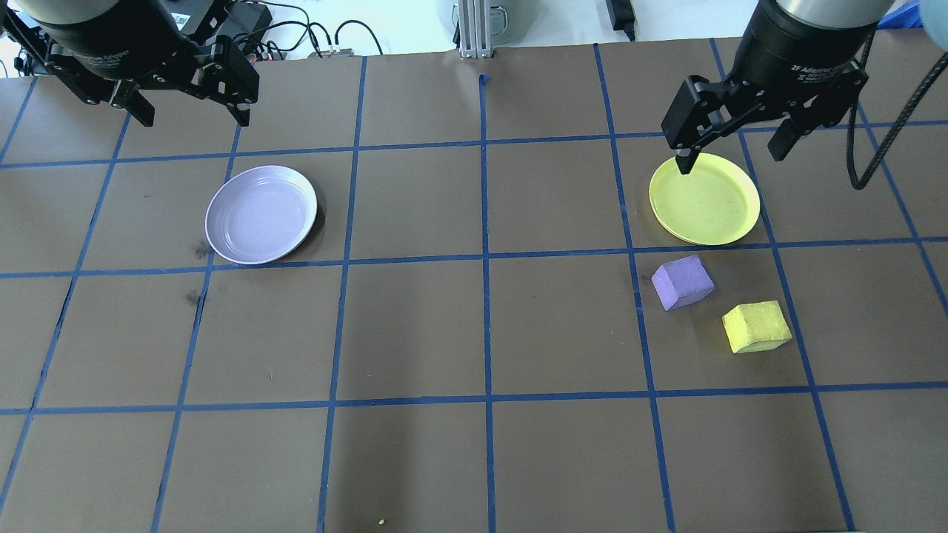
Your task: Sort blocks by color into plates
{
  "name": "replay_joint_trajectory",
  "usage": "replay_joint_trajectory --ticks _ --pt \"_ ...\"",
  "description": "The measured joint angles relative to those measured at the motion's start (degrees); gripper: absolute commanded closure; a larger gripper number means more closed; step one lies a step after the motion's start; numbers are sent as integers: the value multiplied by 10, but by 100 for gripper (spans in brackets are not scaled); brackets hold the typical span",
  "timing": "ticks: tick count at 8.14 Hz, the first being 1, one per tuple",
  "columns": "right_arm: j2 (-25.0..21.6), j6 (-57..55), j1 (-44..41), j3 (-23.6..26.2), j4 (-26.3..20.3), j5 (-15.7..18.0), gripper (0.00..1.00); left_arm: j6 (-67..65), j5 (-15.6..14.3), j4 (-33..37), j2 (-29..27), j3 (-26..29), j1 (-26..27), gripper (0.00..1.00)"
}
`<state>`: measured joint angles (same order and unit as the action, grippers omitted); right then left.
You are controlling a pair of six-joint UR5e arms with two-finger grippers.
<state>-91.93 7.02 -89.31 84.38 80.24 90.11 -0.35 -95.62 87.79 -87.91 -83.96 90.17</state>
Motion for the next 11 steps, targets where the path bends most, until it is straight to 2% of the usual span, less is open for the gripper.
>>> replay_joint_trajectory --ticks 7,9,11 --pt "6 11 8 1 15 -1 0 -5 4 -23 -46 2 2 0" --pt "29 35 43 1 40 -4 0 -1 5 -44 -50 1 4 0" --pt "73 88 93 19 71 -4 0 -2 3 -50 -38 -4 3 0"
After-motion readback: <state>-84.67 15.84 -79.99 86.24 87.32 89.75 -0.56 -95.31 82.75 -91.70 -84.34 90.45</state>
